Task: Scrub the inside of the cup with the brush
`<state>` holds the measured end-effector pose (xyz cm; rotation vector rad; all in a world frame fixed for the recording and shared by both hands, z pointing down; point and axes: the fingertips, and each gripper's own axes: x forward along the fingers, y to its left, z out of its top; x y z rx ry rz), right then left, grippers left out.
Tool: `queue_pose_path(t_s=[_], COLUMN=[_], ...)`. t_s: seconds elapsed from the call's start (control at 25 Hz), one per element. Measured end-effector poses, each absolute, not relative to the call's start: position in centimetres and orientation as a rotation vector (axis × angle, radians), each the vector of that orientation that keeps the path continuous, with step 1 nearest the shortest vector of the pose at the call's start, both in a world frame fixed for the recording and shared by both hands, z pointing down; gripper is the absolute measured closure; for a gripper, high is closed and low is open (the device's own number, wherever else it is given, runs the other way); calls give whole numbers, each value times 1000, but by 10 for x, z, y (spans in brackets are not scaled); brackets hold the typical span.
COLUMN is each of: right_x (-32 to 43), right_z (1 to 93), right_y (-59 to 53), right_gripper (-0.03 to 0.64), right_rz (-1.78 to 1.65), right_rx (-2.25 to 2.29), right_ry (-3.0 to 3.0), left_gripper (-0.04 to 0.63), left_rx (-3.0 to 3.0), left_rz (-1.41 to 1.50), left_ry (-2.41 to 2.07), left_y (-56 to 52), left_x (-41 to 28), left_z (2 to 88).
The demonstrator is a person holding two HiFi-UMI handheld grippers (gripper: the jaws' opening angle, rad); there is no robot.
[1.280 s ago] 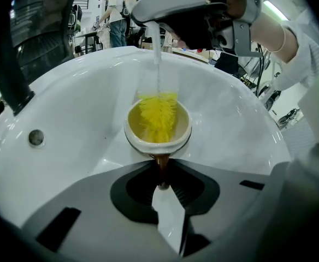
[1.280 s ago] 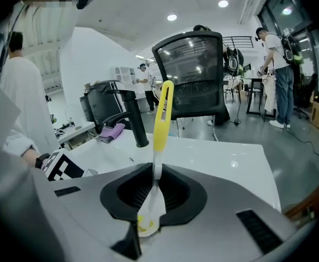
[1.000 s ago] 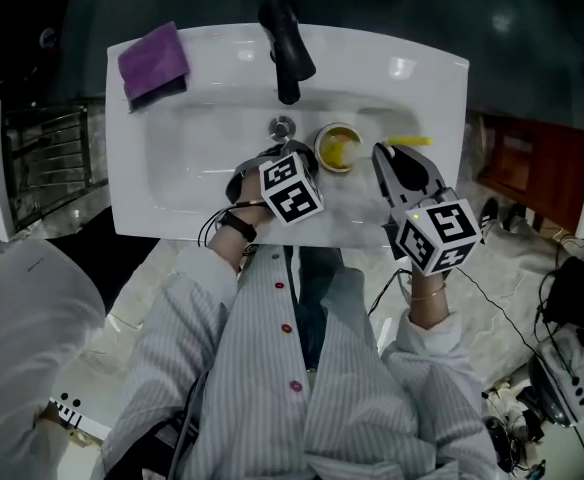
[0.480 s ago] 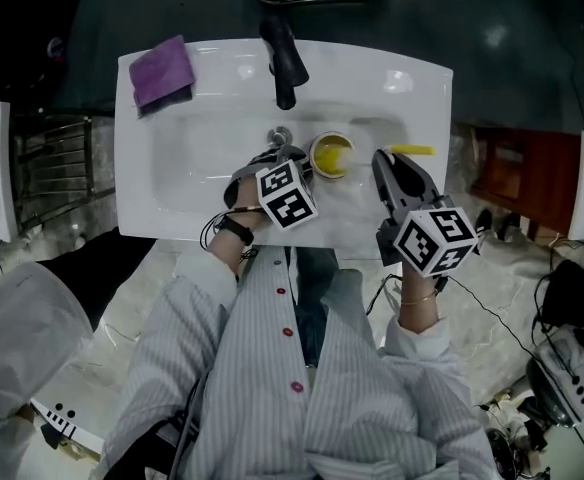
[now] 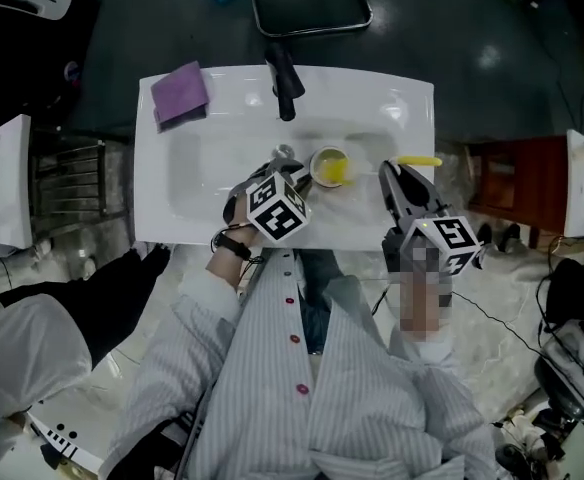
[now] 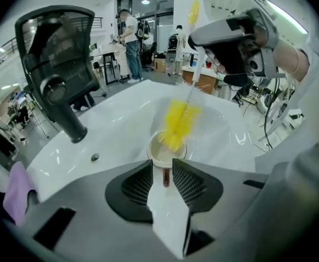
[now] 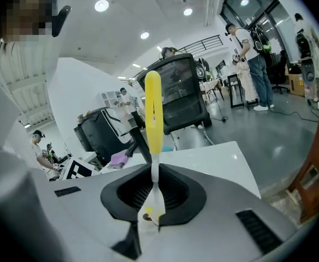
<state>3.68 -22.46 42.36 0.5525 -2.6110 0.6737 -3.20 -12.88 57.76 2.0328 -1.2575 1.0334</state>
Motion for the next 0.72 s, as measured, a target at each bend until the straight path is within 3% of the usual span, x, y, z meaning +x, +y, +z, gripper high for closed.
queue_pose_path(t_s=[0.44,0.72], right_x=[43,43], right_z=[362,317], right_y=[-218,-214], right_gripper=[560,560], right_rz=[634,552], right_rx=[611,616], right_ry=[-2744,-2844], left_gripper=[480,529], left_rx=[2094,2187], left_rz=[763,498], left_ry=[-1408,-1535], left_y=[-141,-156], left_x=[-24,-27], left_z=[491,409])
